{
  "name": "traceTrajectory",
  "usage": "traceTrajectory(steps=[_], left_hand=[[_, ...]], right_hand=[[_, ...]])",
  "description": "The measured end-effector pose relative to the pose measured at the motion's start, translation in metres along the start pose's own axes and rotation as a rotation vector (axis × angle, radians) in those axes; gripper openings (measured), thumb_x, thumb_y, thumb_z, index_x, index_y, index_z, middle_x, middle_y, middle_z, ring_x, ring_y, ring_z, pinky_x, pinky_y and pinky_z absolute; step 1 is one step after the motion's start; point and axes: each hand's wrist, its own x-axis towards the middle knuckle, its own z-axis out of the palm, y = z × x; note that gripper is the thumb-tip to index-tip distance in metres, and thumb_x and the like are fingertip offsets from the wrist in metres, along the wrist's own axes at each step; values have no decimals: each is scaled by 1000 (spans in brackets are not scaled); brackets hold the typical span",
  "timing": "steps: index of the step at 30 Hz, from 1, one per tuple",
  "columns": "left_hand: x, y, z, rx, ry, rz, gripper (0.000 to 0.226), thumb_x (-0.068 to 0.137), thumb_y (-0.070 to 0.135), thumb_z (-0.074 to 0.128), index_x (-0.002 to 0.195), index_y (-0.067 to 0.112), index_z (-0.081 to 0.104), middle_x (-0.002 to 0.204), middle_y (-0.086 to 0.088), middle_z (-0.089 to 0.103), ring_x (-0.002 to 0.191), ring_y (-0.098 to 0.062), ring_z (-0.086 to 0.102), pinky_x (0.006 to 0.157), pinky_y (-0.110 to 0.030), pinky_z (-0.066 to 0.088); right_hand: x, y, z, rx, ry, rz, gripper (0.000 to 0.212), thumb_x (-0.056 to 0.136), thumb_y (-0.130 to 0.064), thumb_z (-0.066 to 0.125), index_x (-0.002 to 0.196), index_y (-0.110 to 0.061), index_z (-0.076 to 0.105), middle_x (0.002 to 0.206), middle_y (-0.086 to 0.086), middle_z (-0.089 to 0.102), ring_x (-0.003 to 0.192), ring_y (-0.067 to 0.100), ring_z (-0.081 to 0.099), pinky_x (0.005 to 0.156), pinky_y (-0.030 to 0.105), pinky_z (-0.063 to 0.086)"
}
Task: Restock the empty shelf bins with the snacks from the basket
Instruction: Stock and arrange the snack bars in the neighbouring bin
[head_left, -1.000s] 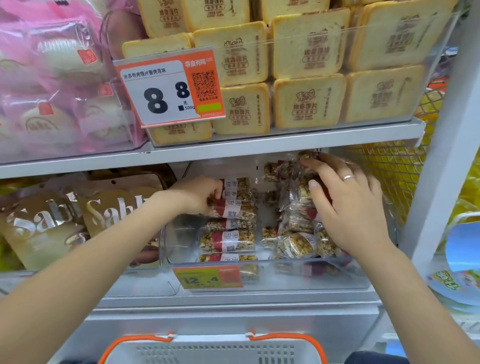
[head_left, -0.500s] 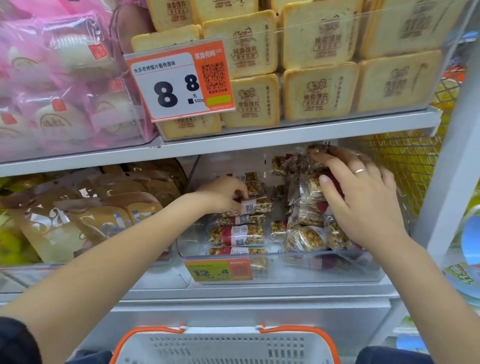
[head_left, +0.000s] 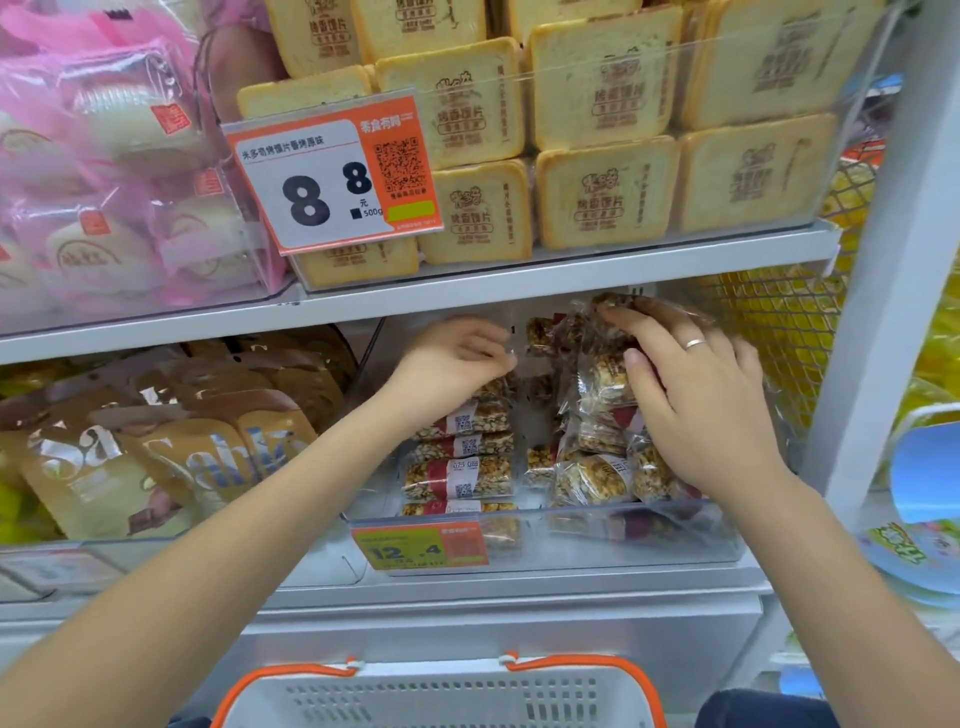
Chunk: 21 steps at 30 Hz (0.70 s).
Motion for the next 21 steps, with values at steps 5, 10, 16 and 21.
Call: traceTrajectory(steps=[5, 10, 16, 21], left_hand=[[-1, 51, 34, -185, -4, 7, 43, 66, 58, 74, 99, 31, 66, 104, 7, 70, 97, -11, 66, 89, -36, 53], [11, 66, 47, 125, -114, 28, 59, 74, 46, 75, 125, 23, 57, 117, 7, 62, 102, -10, 57, 89, -25, 47], [0, 61, 28, 130, 8, -63, 31, 78, 46, 71, 96, 26, 55, 85, 11, 59, 76, -6, 54, 62, -17, 45], [-43, 23, -24, 123, -49, 46, 30, 71, 29, 80, 94, 32, 62, 87, 9, 71, 82, -8, 68, 76, -22, 53]], right_hand=[[3, 2, -5, 129, 11, 35, 51, 92, -24, 54, 139, -19, 37, 112, 10, 63, 101, 37, 55, 92, 45, 36], [-6, 8, -11, 308, 18, 44, 65, 89, -23, 61, 144, -17, 27, 135, 7, 51, 111, 31, 53, 89, 40, 40], [-7, 15, -13, 385, -10, 88, 63, 87, -31, 64, 137, -19, 27, 131, 5, 51, 113, 27, 51, 80, 28, 35], [-5, 14, -12, 300, -14, 42, 53, 90, -30, 59, 134, -13, 36, 119, 11, 57, 104, 29, 53, 82, 36, 41]])
